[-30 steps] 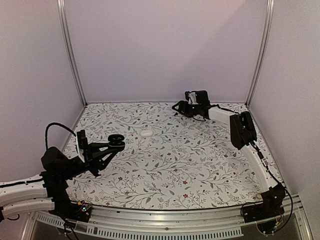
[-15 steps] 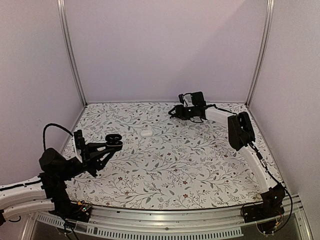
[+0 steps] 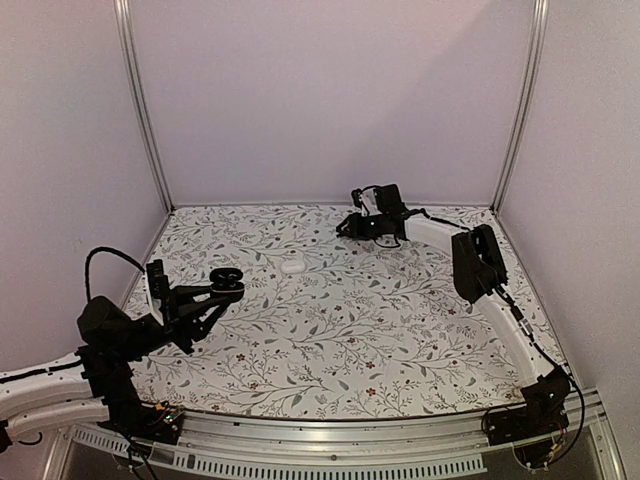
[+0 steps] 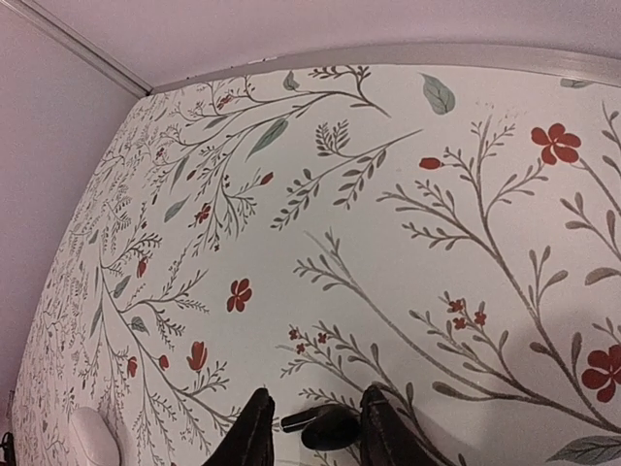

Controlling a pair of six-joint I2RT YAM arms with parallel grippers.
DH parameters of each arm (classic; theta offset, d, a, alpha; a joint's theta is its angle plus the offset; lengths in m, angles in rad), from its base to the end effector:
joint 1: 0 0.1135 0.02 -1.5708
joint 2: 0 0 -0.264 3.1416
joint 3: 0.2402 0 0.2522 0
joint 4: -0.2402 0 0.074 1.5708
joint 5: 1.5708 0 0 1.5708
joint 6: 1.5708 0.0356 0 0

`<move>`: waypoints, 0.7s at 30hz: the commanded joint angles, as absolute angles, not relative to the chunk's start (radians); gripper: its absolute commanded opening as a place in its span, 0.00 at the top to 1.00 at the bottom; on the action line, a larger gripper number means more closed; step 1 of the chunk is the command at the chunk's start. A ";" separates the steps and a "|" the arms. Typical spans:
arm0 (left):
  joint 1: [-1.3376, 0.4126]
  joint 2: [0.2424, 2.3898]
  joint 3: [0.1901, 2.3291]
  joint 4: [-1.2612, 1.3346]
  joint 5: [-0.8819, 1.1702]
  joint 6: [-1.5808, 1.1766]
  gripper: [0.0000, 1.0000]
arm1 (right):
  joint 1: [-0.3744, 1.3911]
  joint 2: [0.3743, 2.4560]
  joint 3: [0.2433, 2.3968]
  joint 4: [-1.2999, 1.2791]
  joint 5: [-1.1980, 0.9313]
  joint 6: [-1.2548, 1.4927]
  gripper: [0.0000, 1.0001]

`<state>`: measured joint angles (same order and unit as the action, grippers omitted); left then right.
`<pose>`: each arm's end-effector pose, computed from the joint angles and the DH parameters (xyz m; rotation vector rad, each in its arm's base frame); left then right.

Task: Insert the wireless bluetooth earbuds into the charging case
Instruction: Move the right earbud to the center of the board.

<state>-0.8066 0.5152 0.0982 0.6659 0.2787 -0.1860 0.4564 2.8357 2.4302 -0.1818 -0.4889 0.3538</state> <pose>0.0922 -0.1103 0.2259 0.6597 1.2406 -1.0173 0.5386 0.2831 0.0931 -0.4118 2.2113 0.9817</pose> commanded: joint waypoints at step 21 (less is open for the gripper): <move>-0.793 0.525 0.106 0.657 0.278 -0.180 1.00 | 0.532 2.748 2.385 -0.362 -0.345 0.094 0.85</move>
<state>-0.8066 0.5228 0.0982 0.6647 0.2787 -0.1852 0.5140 2.8010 2.4287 -0.2886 -0.3607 0.1638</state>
